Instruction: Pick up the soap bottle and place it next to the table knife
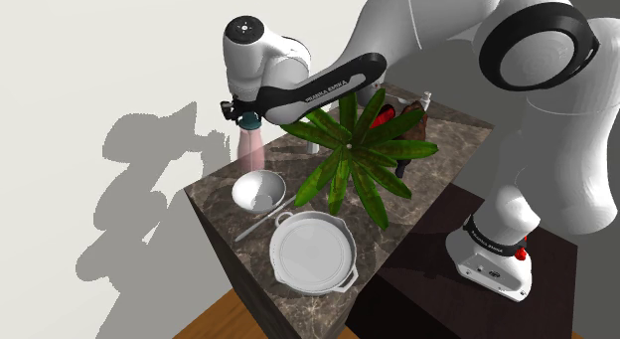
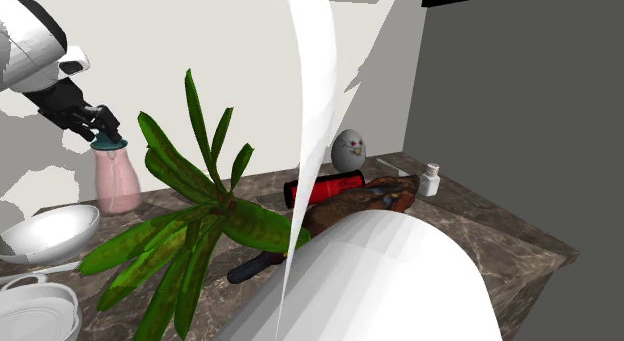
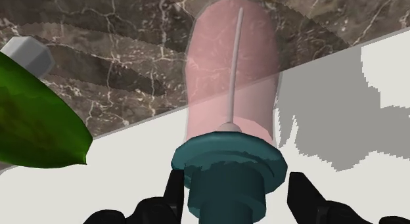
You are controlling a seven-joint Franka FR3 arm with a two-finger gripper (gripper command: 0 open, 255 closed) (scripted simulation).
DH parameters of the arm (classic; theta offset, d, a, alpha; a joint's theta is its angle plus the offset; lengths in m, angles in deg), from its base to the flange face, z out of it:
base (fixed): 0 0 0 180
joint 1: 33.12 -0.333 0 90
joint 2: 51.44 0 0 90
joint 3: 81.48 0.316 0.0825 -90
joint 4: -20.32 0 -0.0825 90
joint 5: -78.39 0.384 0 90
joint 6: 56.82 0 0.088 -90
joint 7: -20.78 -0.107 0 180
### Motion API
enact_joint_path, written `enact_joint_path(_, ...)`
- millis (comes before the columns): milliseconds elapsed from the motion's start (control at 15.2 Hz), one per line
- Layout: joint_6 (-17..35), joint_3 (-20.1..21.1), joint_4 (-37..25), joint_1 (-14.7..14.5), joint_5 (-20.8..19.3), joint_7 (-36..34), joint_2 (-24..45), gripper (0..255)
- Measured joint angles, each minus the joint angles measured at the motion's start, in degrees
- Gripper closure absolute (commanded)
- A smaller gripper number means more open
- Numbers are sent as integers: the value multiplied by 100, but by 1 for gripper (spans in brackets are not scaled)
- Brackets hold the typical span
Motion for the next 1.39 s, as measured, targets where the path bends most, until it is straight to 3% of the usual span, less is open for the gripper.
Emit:
enact_joint_path(132,0,0,0,0,0,0,0,0)
enact_joint_path(462,776,234,979,212,443,317,-613,0)
enact_joint_path(924,1266,237,885,292,498,346,-328,0)
enact_joint_path(1254,1250,227,873,270,500,334,-313,0)
enact_joint_path(1320,1263,228,850,270,507,340,-293,255)
enact_joint_path(1386,1373,227,845,266,505,335,-295,255)
